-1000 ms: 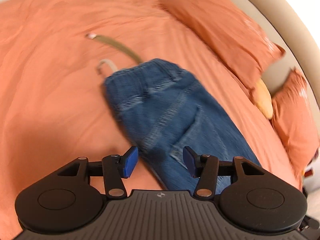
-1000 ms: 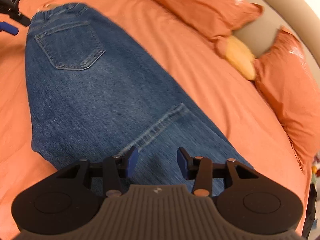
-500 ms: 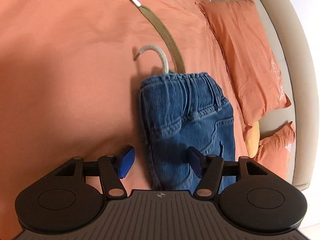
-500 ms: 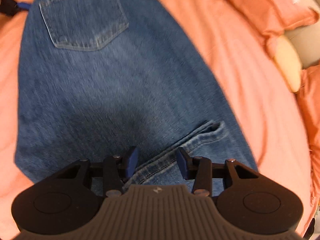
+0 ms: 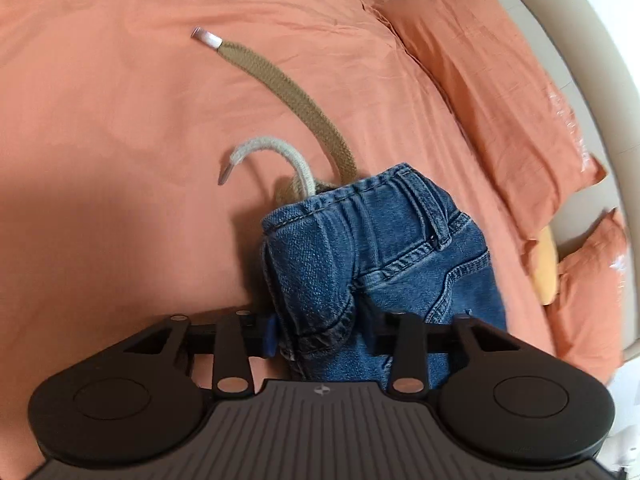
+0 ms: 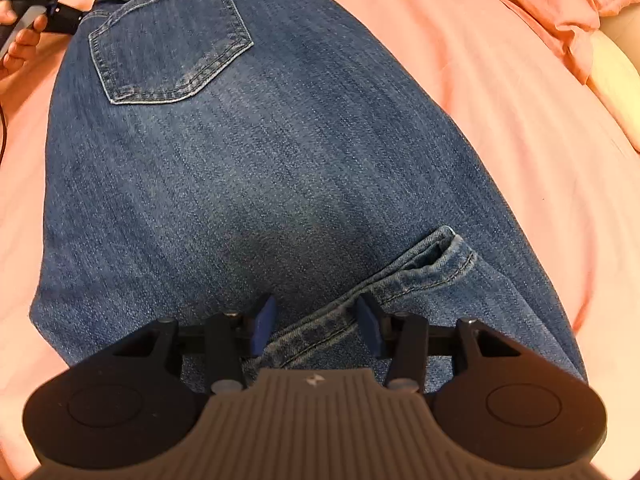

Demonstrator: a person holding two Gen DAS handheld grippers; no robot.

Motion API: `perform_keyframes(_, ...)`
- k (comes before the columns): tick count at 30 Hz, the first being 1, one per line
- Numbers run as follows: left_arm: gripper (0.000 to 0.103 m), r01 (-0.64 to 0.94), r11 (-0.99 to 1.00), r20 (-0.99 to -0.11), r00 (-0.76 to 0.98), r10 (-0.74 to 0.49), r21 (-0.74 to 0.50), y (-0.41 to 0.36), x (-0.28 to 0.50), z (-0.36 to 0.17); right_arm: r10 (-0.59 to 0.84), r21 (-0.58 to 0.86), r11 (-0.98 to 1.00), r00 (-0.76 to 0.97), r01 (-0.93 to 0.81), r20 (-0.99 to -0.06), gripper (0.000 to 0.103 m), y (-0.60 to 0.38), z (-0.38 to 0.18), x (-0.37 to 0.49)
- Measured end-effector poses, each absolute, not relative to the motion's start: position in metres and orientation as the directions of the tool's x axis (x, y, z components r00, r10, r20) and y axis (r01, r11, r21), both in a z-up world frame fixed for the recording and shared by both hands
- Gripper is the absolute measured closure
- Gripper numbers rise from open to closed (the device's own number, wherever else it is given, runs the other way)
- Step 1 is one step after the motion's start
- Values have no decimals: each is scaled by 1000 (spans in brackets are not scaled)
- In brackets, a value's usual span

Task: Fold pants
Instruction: 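Grasp the drawstring waistband with the left tool, then lift the waistband with the left tool and fold it over onto the hem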

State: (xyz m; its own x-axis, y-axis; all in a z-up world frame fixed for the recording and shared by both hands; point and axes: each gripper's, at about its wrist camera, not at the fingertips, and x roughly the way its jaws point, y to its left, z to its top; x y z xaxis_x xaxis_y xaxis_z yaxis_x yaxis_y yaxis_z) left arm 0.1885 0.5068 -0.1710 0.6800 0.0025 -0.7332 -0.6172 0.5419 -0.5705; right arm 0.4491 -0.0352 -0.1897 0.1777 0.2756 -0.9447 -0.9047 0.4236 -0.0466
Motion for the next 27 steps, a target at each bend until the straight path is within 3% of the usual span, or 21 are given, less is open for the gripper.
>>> perform_keyframes(2,68,-650,577,-764,641,68,-494,497,197,-163,277,-53,426,186,-903,-943,58,-36,-189,448)
perform_keyframes(7,82,-645,745,-789,543,287,-172,457,225,-129,270,-68,478,221,-875,-937,58,-39,-186,440)
perform_keyframes(12,86,-575,811,-689,632,356,-107,419,215,-70,351,25,580,222,-814,-909,63,-69,-167,429)
perform_keyframes(21,86,-285,959,-468,846,256,10,283,202,31,473,196,707,249,-679,-845,63,-153,-133,420)
perform_keyframes(27,86,-66,979,-423,894,144,193,158,225,26,493,224,751,301,-622,-816,63,-207,-122,404)
